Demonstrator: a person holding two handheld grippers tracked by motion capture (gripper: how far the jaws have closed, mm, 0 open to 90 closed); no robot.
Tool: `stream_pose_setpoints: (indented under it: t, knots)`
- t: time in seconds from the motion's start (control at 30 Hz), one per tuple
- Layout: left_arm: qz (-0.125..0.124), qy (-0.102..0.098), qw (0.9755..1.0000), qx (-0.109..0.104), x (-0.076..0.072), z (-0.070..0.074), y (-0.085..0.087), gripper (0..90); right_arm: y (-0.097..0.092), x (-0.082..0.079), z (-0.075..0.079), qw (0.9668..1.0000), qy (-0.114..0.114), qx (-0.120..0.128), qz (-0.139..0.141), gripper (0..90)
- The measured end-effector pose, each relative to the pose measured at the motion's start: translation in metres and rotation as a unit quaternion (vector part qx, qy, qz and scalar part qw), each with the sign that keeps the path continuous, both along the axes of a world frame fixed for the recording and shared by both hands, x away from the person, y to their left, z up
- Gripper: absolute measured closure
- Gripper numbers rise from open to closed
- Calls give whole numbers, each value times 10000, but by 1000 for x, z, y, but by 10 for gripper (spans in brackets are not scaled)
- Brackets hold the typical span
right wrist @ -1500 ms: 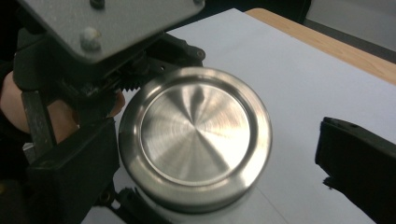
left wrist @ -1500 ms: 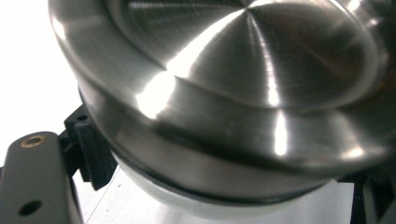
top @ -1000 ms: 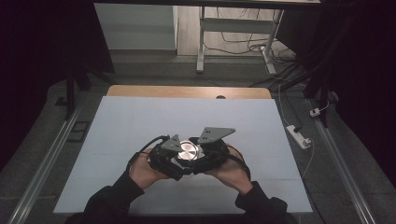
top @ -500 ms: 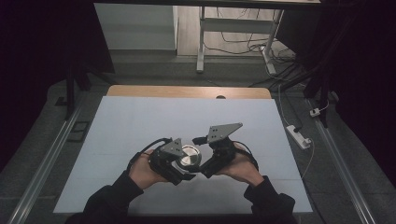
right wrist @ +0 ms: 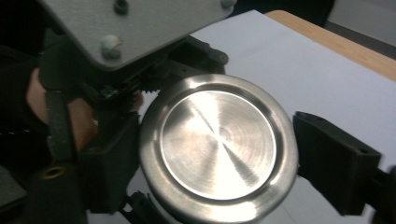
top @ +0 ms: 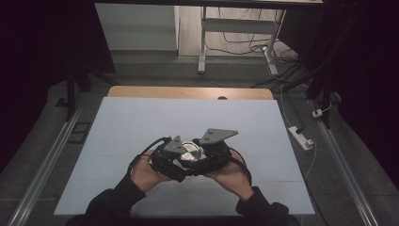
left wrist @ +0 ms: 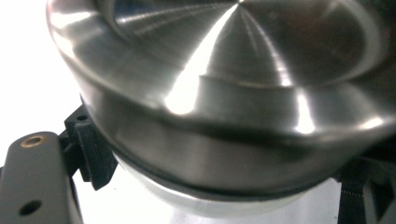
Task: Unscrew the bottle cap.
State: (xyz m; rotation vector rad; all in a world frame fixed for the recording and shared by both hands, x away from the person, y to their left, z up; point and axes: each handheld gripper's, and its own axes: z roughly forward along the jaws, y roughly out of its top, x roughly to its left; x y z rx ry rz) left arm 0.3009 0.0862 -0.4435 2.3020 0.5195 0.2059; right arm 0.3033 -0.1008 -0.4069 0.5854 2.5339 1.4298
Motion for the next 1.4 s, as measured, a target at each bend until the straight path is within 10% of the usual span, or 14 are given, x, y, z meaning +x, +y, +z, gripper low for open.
stream_pose_setpoints:
  t: [0.23,0.47,0.77,0.93,1.4]
  knots:
    - [-697,138,9971,-255,0,1,6,157,-8,3,3,9968,-36,95,788,199]
    - [-1272,161,9914,-271,-8,1,-1,156,-23,13,0,9796,269,361,1960,194]
    - [-457,27,9988,-149,-3,2,2,156,-19,2,16,9980,80,31,630,59]
    - [-291,-24,9996,-48,-5,3,-1,156,-5,-3,9,9997,49,-80,208,114]
    - [-783,114,9966,-207,-4,1,3,157,-14,6,2,9945,299,335,950,200]
